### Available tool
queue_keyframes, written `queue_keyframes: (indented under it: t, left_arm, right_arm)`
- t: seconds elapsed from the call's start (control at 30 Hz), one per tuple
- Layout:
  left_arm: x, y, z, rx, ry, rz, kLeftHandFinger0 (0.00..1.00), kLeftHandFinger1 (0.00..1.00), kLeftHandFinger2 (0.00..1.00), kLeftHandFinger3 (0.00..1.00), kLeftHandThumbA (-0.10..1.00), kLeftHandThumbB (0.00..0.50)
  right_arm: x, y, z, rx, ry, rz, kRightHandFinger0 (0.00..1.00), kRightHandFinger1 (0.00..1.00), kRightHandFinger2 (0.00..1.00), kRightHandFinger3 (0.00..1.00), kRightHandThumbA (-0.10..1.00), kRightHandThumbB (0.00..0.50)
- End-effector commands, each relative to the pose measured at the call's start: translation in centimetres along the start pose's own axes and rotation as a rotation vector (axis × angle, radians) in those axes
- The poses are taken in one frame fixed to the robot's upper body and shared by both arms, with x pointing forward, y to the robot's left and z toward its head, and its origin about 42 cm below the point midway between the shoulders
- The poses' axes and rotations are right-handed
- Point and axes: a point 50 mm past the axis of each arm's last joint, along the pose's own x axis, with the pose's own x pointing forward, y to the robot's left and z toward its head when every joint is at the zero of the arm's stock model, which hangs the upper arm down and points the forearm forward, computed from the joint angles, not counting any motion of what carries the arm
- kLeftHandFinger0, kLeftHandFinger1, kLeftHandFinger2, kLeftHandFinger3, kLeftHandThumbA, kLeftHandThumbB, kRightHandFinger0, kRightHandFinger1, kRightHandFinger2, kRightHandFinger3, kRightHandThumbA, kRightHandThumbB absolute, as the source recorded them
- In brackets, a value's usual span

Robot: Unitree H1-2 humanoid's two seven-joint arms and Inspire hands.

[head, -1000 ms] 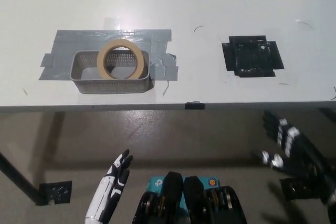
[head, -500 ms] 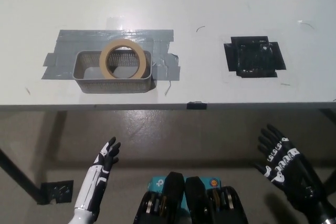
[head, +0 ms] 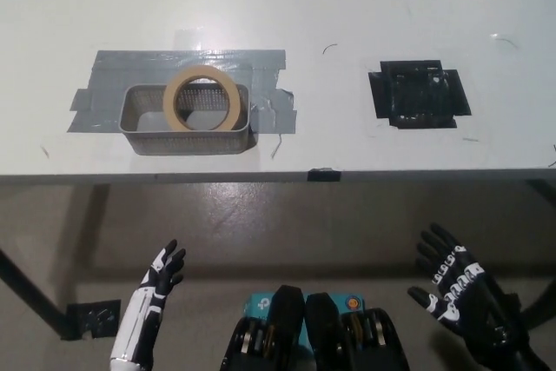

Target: The robot picks the tape placed on the black area with right hand and places it in the small grey container.

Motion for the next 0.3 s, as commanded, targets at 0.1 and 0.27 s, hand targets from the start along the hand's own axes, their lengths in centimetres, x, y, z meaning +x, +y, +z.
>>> queue_keyframes:
  t: [0.1,0.27]
  left_arm:
    - [0.0,0.5,1.0,-0.004,-0.051,-0.011,1.0,1.0,1.0,1.0,1.0,0.079]
    - [-0.4,0.0,0.7,0.001,-0.046,-0.021,1.0,1.0,1.0,1.0,1.0,0.083]
  right_arm:
    - [0.1,0.9,0.8,-0.026,-0.077,0.012,1.0,1.0,1.0,1.0,1.0,0.263]
    - [-0.8,1.1,0.5,-0.026,-0.076,-0.011,1.0,1.0,1.0,1.0,1.0,0.257]
